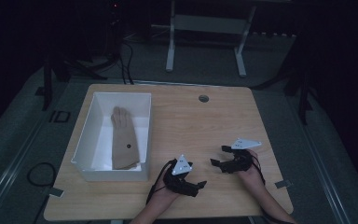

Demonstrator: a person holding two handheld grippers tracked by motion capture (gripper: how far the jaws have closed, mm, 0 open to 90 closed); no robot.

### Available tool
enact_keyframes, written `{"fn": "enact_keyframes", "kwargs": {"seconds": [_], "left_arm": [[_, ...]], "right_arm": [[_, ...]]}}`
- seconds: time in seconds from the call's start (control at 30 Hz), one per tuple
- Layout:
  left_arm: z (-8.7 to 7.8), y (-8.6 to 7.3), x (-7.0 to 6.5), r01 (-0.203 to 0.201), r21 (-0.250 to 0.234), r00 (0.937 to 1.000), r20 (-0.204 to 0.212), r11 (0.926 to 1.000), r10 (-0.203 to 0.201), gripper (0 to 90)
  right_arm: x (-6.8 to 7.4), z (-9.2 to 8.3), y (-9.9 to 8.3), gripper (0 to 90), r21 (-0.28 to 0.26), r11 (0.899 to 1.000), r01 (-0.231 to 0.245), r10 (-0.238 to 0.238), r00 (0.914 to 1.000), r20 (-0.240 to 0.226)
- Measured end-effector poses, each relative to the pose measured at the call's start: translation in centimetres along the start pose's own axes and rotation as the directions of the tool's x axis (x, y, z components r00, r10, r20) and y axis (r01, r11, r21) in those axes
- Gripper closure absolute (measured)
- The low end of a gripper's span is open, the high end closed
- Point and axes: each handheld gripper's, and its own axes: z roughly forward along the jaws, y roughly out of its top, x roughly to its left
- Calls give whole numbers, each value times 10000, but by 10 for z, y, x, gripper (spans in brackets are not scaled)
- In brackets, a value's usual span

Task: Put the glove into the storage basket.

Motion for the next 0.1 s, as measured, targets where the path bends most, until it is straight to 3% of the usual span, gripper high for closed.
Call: {"fn": "enact_keyframes", "kwargs": {"seconds": [0.1], "left_arm": [[0, -1, -1, -99, -17, 9999, 43, 9999, 99, 144]], "right_arm": [[1, 1, 0, 134, 86, 9999, 125, -126, 9999, 105]]}}
